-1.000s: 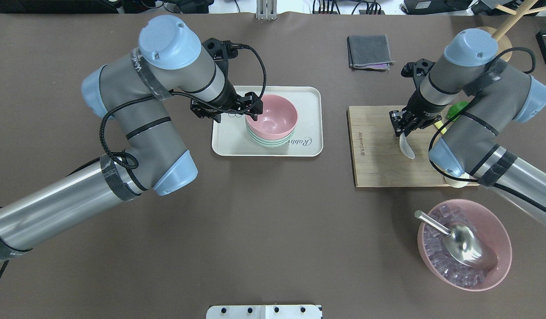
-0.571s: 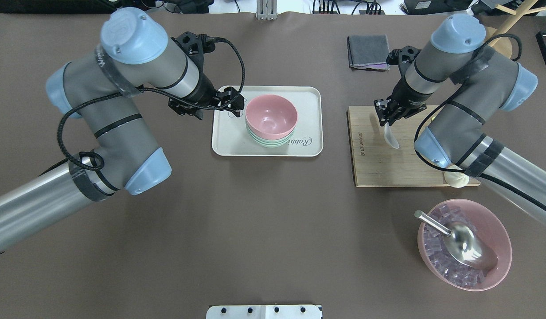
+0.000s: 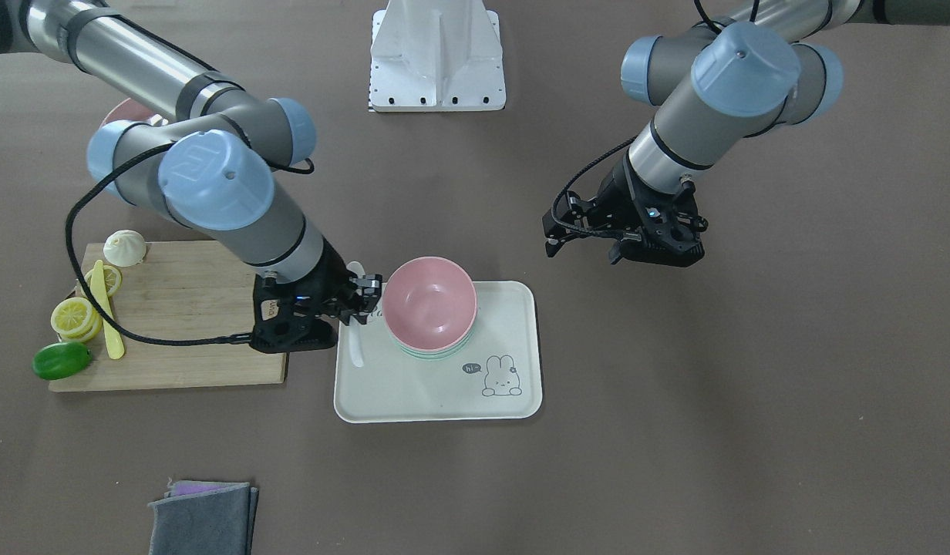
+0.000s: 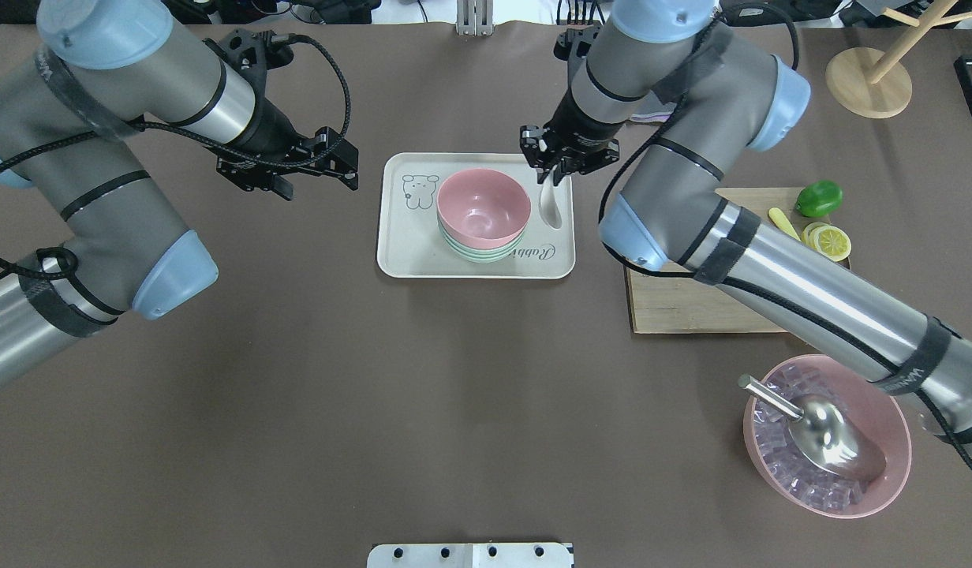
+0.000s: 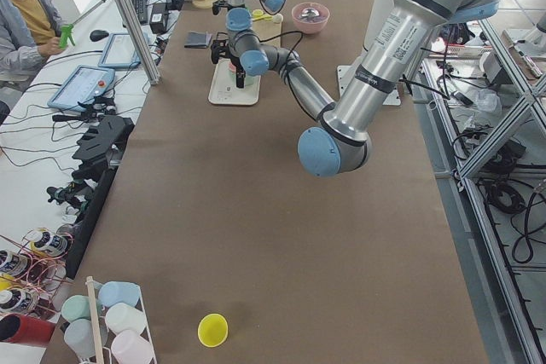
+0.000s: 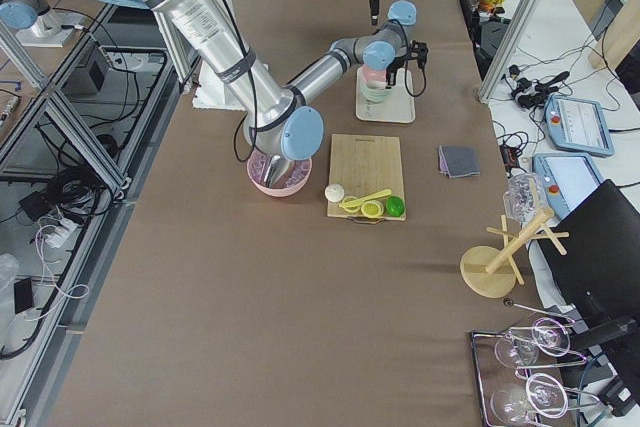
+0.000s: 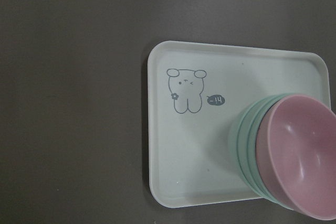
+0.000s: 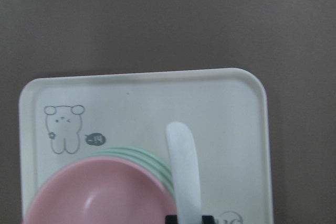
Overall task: Stack pink bowl on green and place spoon
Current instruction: 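Carry the white spoon into the pink bowl while the left gripper withdraws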
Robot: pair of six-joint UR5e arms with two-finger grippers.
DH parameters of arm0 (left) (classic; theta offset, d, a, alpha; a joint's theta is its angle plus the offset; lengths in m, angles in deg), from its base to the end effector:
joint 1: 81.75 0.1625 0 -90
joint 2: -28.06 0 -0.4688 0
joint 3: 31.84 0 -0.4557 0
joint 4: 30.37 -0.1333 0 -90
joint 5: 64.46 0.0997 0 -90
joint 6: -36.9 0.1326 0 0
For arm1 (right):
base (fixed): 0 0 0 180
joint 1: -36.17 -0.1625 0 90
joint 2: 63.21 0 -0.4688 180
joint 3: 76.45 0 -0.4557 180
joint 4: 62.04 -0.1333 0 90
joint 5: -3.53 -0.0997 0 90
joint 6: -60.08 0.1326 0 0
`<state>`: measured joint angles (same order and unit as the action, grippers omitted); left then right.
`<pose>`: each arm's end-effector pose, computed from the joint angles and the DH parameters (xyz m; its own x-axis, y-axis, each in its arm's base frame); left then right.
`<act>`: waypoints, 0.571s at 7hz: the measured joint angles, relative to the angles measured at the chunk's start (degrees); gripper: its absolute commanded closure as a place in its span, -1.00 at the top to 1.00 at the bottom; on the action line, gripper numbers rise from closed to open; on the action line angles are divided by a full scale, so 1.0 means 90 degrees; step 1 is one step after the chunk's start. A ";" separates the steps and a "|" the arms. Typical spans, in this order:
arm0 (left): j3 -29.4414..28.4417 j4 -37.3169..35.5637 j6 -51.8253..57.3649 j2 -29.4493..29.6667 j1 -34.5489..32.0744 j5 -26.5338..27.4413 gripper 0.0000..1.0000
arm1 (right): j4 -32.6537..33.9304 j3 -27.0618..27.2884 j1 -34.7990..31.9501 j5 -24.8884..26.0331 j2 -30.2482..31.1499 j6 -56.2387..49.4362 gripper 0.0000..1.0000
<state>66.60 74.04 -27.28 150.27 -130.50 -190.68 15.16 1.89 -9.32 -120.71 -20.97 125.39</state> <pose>0.4469 -0.5929 0.2418 0.4650 0.0027 -0.8853 0.0940 0.9942 0.0524 -0.5634 -0.6569 0.2061 0.5408 0.0576 0.8392 -0.0731 0.9971 -0.0213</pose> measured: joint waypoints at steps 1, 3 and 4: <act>0.0023 0.0000 0.0002 -0.0056 -0.0015 -0.0017 0.95 | -0.0029 -0.0253 0.0117 0.0130 -0.0337 0.0385 -1.00; 0.0036 0.0000 0.0003 -0.0112 -0.0004 -0.0017 0.94 | -0.0066 -0.0447 0.0276 0.0394 -0.0556 0.0814 0.98; 0.0034 0.0000 0.0003 -0.0117 -0.0001 -0.0013 0.95 | -0.0078 -0.0468 0.0354 0.0490 -0.0541 0.0941 1.00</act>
<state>66.90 74.04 -27.26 149.21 -130.50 -190.79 14.46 -2.33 -6.13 -116.29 -25.84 133.86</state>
